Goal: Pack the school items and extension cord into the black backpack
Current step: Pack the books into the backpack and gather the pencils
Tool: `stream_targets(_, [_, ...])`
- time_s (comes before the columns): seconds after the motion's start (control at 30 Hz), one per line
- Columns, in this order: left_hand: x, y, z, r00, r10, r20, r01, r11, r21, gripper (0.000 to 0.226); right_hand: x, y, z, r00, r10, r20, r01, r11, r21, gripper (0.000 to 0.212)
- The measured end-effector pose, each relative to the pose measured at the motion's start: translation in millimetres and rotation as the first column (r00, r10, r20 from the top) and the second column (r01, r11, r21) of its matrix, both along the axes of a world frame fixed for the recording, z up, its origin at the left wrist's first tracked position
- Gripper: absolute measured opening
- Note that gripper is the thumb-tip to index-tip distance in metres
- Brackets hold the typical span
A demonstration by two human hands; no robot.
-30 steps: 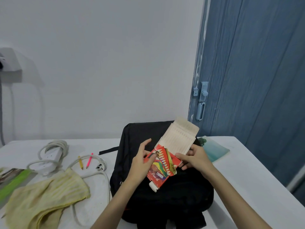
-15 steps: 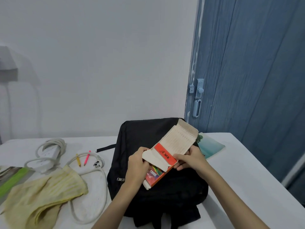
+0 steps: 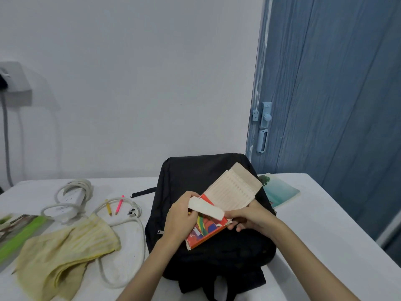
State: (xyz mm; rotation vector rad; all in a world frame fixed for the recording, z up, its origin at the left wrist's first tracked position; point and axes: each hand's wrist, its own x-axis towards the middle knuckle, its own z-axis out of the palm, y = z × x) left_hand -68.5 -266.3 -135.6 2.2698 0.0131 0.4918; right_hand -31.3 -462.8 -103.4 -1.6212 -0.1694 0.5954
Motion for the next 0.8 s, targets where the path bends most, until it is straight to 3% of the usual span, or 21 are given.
stream_targets(0.23, [-0.6, -1.1, 2.2, 0.999, 0.043, 0.022, -0.044, 0.999, 0.028, 0.008, 1.6, -2.4, 3.1, 1.000, -0.014, 0.024, 0.015, 0.999, -0.042, 0.033])
stream_targets(0.37, [0.0, -1.1, 4.7, 1.000, -0.010, -0.008, 0.011, 0.998, 0.070, 0.015, 4.5, -4.3, 2.6, 0.985, -0.120, 0.128, 0.124, 0.992, -0.024, 0.026])
stream_targets(0.53, [-0.6, -2.0, 1.1, 1.000, -0.013, -0.017, 0.014, 1.000, 0.028, 0.019, 9.4, -7.7, 6.1, 0.957, -0.145, 0.250, 0.178, 0.978, -0.113, 0.023])
stream_targets(0.7, [-1.4, -4.0, 5.6, 1.000, 0.003, 0.024, -0.005, 0.998, 0.059, 0.018, 9.8, -7.4, 8.0, 0.988, -0.091, 0.122, 0.099, 0.993, -0.057, 0.029])
stream_targets(0.8, [0.0, -0.4, 7.0, 0.999, -0.016, -0.035, 0.018, 0.999, 0.042, 0.014, 7.4, -2.9, 3.0, 0.994, -0.098, 0.046, 0.099, 0.995, -0.020, 0.032])
